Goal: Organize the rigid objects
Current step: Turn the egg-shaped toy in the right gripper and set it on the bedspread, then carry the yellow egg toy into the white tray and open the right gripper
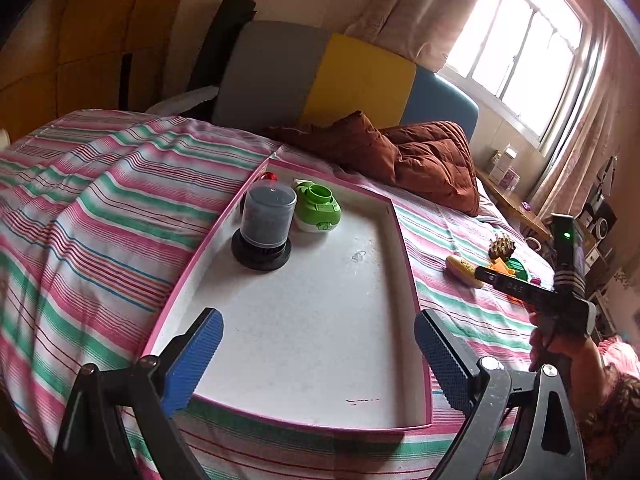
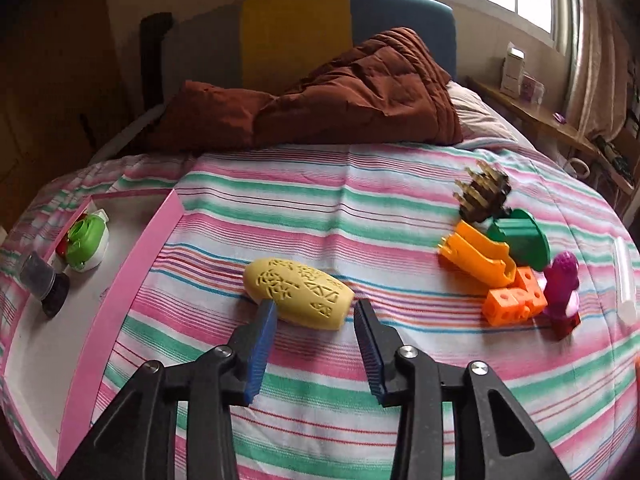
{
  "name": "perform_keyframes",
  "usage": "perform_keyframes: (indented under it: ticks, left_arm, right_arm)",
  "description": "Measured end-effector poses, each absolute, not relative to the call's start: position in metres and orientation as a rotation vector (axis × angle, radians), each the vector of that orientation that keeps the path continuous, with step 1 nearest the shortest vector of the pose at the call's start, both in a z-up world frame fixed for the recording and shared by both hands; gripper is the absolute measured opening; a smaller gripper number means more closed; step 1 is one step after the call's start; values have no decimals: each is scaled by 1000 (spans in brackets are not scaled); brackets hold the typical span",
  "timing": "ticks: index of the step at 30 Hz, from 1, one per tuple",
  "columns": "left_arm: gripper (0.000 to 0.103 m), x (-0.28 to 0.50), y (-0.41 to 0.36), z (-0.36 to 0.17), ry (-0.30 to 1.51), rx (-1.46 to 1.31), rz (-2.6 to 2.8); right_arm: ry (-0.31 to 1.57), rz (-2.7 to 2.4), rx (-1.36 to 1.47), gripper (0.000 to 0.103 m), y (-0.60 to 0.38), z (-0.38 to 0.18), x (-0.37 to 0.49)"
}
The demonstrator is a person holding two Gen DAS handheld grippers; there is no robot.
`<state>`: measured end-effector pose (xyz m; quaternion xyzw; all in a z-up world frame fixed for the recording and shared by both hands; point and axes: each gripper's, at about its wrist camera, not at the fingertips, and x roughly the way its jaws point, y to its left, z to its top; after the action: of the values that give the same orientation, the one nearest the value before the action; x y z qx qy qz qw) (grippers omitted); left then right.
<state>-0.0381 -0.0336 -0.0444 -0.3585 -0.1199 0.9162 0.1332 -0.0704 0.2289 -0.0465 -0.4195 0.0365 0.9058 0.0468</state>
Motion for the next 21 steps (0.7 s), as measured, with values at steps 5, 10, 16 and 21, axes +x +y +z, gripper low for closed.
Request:
perform_keyframes:
  ticks: [5,10,16,21]
  left_arm:
    - [98,-37,-34,-42,-348,-1030,2661]
    - [98,-36,-34,-43,-346,-1035,2657]
    - [98,-37,-32,-46,-341,-1054,2648]
    - [98,-37,-34,-44,-350,-1041,2654]
  right_arm:
    - [-140,2768,-1420,50,215,-57,-103]
    - [-195,2782,-1489,49,213,-62,-116]
    - [-67,2751,-1660,39,212,-74,-122]
    - [17,2754,-1637,39,216,-74,-125]
